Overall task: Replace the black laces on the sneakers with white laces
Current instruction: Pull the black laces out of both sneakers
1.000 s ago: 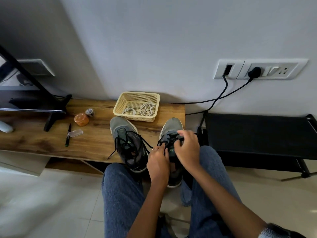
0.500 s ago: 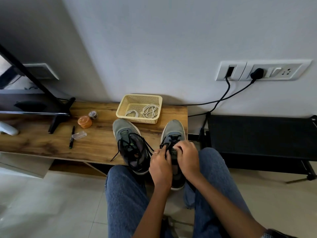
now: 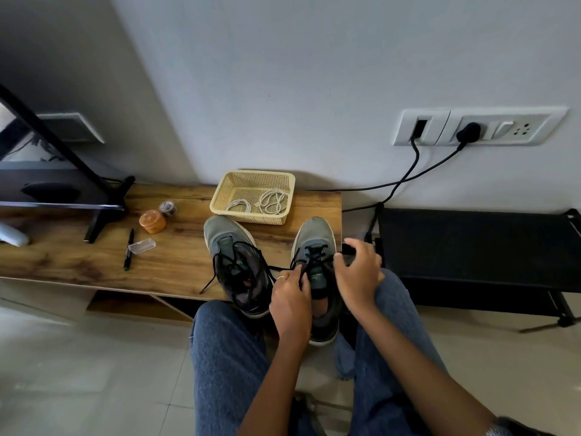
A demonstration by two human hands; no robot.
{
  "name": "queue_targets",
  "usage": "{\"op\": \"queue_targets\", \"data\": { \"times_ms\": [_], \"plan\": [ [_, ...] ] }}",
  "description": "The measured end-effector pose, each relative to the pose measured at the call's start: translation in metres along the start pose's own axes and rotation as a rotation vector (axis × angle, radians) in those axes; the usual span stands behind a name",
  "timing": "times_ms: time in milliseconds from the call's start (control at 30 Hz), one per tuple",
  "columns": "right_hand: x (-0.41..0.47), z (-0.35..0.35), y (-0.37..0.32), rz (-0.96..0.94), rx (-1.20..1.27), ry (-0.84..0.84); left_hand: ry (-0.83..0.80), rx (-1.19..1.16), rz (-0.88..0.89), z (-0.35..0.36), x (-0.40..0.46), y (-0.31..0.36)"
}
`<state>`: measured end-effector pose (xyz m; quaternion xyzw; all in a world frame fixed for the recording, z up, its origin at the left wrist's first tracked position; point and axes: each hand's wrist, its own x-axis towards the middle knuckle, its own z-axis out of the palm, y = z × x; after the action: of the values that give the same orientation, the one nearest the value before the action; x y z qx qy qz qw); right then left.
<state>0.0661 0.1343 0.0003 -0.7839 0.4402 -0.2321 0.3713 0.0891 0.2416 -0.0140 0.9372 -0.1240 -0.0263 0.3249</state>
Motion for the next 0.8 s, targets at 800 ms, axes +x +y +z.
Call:
{"op": "queue_targets", "data": {
  "times_ms": [800],
  "plan": [
    [0.02, -0.008, 0.009, 0.163, 0.148, 0.243, 0.029, -0.008, 0.016, 0.002, -0.004, 0.002]
  ]
}}
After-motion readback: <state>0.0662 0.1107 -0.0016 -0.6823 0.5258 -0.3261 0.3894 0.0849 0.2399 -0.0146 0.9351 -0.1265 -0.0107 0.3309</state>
